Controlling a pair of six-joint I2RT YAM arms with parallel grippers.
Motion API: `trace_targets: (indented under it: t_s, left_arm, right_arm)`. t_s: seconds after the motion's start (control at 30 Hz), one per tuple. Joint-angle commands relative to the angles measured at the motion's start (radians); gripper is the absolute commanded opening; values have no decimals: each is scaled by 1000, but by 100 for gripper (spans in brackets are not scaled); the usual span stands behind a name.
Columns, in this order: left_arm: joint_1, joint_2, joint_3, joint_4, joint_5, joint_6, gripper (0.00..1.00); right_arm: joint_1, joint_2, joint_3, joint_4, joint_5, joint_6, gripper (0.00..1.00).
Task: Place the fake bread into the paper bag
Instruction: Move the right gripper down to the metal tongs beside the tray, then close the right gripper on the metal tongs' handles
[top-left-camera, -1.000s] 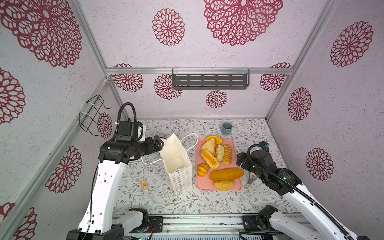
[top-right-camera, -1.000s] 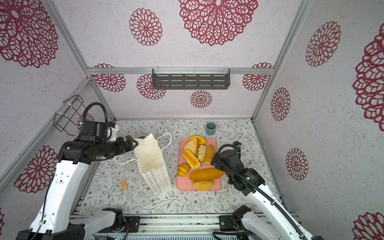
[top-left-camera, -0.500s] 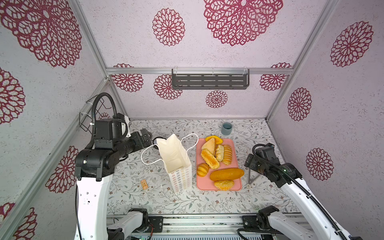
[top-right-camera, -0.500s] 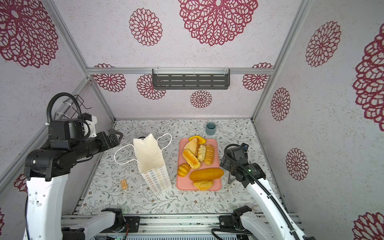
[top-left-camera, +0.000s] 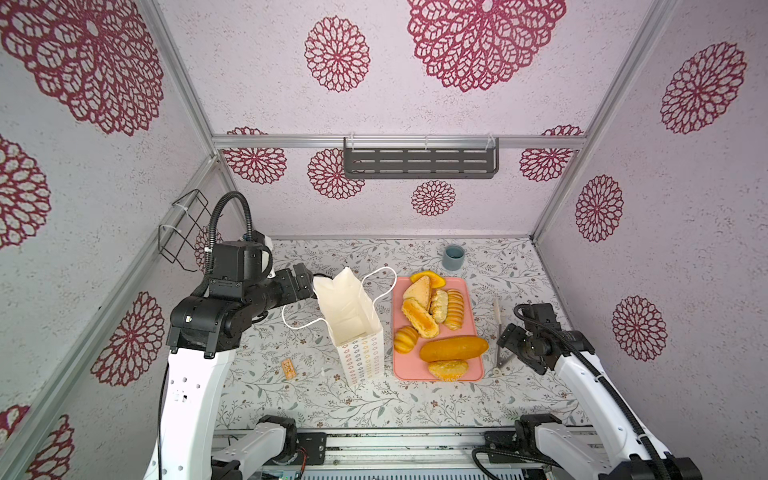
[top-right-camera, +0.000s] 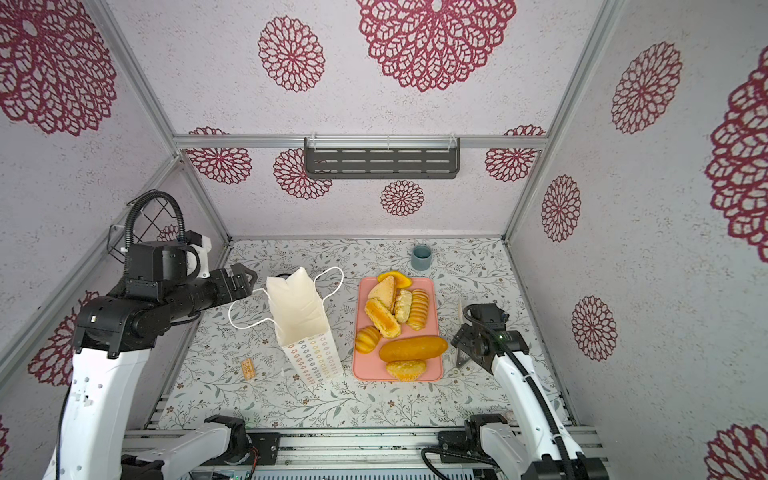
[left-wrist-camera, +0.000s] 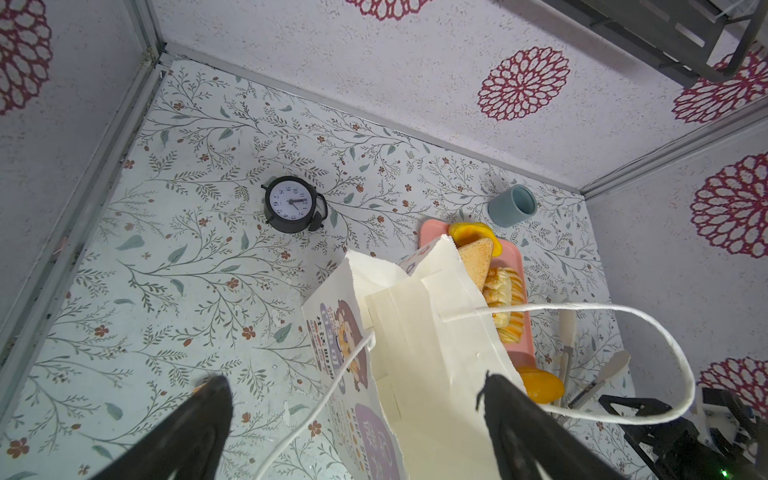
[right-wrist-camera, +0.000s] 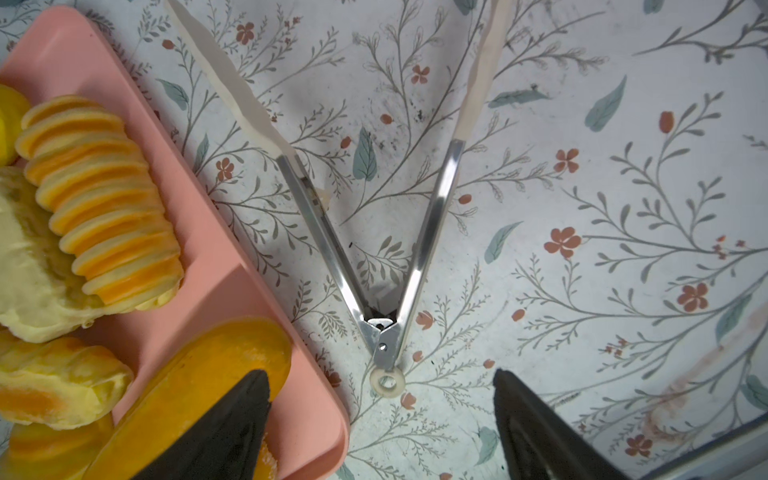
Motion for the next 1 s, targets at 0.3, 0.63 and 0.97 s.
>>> trace_targets:
  t_s: [0.3, 0.63, 0.97]
  left_arm:
    - [122, -54, -84, 90, 105, 56, 97]
    - [188, -88, -160, 125, 165, 26, 97]
    - [302, -154, -265, 190, 287, -40, 97]
  right_arm:
    - [-22, 154, -39, 134, -29, 19, 86]
    - [-65, 292, -78, 248, -29, -11, 86]
    - [-130, 388, -27, 305, 0, -118, 71]
